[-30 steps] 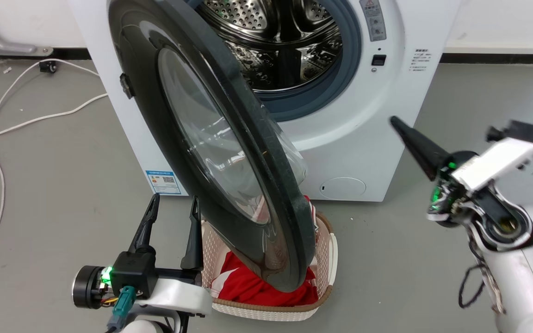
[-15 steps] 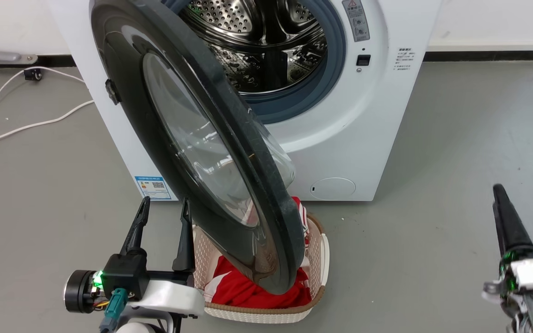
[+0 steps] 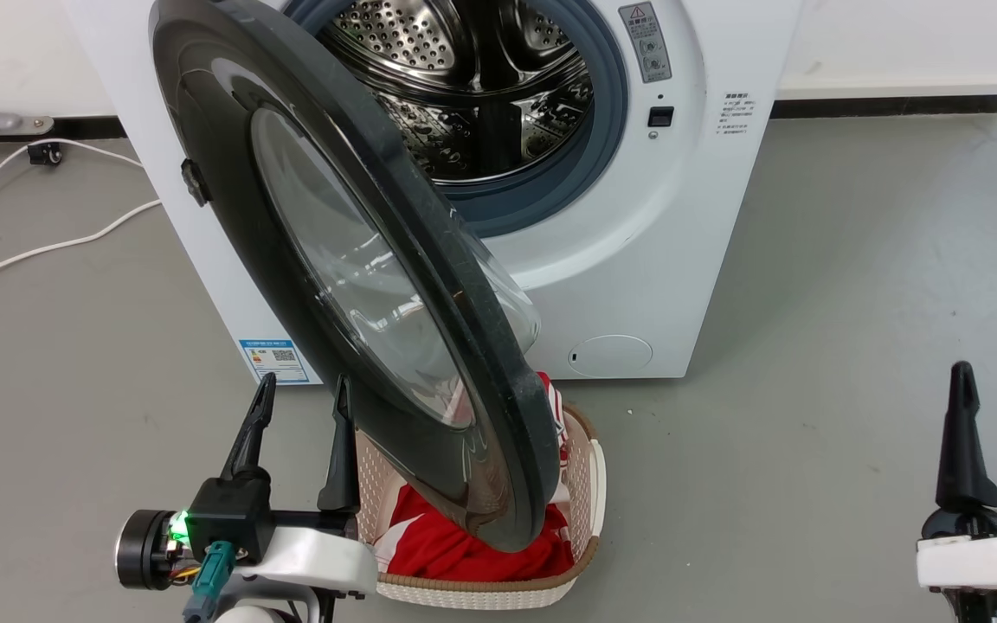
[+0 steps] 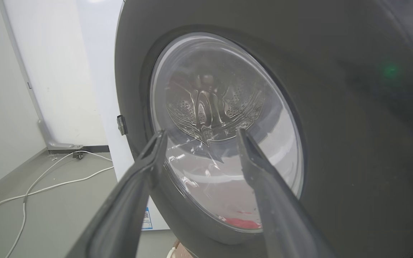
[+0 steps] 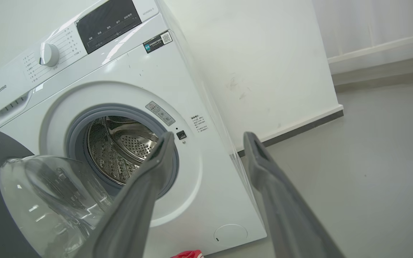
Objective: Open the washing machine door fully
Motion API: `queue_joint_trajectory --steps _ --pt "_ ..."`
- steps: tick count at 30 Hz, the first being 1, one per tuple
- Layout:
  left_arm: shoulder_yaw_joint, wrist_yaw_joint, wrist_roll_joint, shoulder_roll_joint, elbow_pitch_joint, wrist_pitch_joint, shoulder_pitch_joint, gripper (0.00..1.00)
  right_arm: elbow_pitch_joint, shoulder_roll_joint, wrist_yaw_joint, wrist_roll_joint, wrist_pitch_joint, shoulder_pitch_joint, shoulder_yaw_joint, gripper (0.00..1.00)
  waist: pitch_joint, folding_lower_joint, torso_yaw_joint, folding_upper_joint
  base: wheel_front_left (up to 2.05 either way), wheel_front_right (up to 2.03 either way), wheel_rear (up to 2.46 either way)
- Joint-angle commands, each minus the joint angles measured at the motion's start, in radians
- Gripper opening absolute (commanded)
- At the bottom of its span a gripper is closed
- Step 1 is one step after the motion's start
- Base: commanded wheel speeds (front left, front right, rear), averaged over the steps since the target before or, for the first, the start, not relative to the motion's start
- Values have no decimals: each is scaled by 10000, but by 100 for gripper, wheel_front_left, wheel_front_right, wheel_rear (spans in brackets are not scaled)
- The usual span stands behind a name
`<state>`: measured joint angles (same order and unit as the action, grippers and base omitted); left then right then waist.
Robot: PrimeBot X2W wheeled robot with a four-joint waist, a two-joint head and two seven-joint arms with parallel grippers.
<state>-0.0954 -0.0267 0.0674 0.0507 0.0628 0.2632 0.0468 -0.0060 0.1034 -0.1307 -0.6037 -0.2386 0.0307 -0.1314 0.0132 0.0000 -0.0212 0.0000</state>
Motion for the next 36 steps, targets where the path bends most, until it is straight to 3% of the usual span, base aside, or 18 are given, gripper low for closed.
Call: queue_joint_trajectory --steps 1,7,10,34,35,36 --pt "-1 20 -17 -5 21 22 20 100 -306 -109 0 844 -37 146 -56 100 -8 0 -8 0 0 0 0" --pt "-10 38 -38 -5 -4 22 43 100 -1600 -369 1 4780 277 513 350 100 -1 0 6 0 0 0 0" --pt "-17 26 -48 -5 2 22 29 100 -1807 -430 4 5703 393 815 724 100 -12 0 20 0 0 0 0" --pt "50 96 -156 -6 21 21 108 100 -415 -549 3 5150 188 691 810 100 133 0 105 0 0 0 0" --pt "45 102 -137 -6 25 21 102 97 -386 -549 3 5131 189 700 831 100 135 0 107 0 0 0 0" --pt "50 111 -114 -6 28 21 101 65 -368 -549 3 5119 190 700 841 100 138 0 108 0 0 0 0"
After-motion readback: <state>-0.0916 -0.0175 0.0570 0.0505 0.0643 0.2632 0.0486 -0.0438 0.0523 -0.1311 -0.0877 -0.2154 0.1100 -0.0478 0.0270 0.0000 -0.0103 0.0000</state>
